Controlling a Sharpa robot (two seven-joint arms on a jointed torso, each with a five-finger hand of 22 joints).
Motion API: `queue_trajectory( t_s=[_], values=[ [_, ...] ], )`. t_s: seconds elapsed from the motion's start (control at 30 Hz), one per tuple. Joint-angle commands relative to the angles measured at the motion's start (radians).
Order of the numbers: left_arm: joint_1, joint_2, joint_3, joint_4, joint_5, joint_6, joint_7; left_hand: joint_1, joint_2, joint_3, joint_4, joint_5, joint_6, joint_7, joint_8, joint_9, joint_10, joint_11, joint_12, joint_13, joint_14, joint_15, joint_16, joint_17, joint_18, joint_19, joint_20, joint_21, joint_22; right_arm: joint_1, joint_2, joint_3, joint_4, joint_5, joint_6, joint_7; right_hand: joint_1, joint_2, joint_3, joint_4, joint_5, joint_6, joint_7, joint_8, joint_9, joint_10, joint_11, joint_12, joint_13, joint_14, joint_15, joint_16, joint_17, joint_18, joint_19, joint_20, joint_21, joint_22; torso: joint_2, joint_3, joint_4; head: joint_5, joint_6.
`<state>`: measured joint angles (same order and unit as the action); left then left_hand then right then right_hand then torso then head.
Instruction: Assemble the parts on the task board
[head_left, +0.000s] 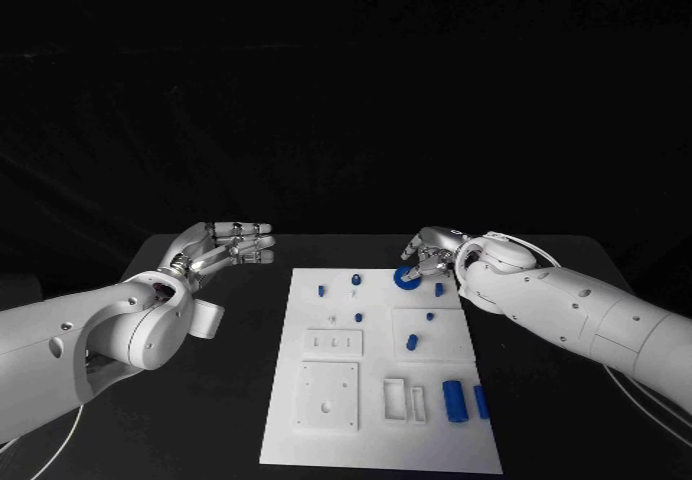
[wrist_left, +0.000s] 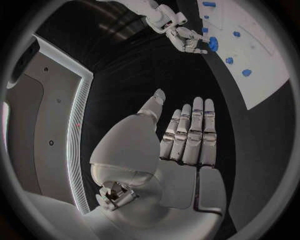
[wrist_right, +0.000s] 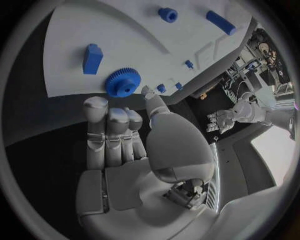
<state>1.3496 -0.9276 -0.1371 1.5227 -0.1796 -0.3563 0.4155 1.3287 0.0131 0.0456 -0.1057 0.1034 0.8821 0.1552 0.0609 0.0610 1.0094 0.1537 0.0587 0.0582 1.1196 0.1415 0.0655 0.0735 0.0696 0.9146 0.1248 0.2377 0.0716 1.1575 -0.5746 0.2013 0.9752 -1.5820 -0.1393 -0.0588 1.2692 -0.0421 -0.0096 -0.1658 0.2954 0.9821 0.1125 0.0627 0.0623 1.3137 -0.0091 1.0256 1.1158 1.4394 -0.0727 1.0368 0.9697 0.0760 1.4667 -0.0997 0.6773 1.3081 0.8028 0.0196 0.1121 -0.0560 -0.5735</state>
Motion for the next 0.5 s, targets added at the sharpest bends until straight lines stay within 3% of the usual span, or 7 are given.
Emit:
queue_trajectory(
  t_s=[0.03,0.17,0.5],
  values=[
    [0.001,-0.001,0.001,0.003,-0.008,0.029,0.02,0.004,0.002,-0.004,0.0,0.001,0.005,0.004,0.001,0.0,0.003,0.001,0.002,0.0,0.002,-0.005,-0.004,0.0,-0.008,0.003,0.001,-0.004,0.002,-0.006,0.004,0.0,-0.009,-0.024,0.018,-0.007,0.007,0.006,-0.002,-0.005,0.006,0.017,-0.002,0.0,0.001,-0.001,0.005,0.001,0.001,0.005,-0.001,-0.002,0.002,0.009,0.033,0.005,-0.006,0.041,0.001,0.0004,0.0,0.003,-0.002],
    [0.001,-0.002,0.001,0.003,-0.008,0.03,0.02,0.003,0.004,-0.006,0.0,0.002,0.009,0.005,0.001,0.0,0.006,0.001,0.002,0.0,0.003,-0.005,-0.004,0.0,-0.008,0.004,0.001,-0.005,0.002,-0.013,0.008,-0.001,-0.018,-0.028,0.019,-0.008,0.007,0.008,0.003,-0.008,0.011,0.019,-0.002,0.0,0.001,-0.002,0.005,-0.001,0.001,0.005,-0.002,-0.003,0.002,0.008,0.033,0.004,-0.009,0.043,0.002,0.0022,-0.0007,0.003,-0.003],
    [0.001,-0.003,0.001,0.004,-0.008,0.031,0.019,0.003,0.006,-0.008,0.0,0.002,0.013,0.006,0.001,0.0,0.008,0.001,0.001,0.0,0.004,-0.005,-0.004,0.0,-0.008,0.006,0.0,-0.008,0.002,-0.021,0.015,-0.001,-0.031,-0.034,0.019,-0.01,-0.008,0.012,0.038,-0.031,0.025,0.029,-0.002,-0.001,0.001,-0.002,0.004,0.0,0.003,0.006,-0.002,-0.006,0.008,0.007,0.04,0.004,-0.025,0.062,0.001,0.0003,0.0005,0.002,-0.008]
  ],
)
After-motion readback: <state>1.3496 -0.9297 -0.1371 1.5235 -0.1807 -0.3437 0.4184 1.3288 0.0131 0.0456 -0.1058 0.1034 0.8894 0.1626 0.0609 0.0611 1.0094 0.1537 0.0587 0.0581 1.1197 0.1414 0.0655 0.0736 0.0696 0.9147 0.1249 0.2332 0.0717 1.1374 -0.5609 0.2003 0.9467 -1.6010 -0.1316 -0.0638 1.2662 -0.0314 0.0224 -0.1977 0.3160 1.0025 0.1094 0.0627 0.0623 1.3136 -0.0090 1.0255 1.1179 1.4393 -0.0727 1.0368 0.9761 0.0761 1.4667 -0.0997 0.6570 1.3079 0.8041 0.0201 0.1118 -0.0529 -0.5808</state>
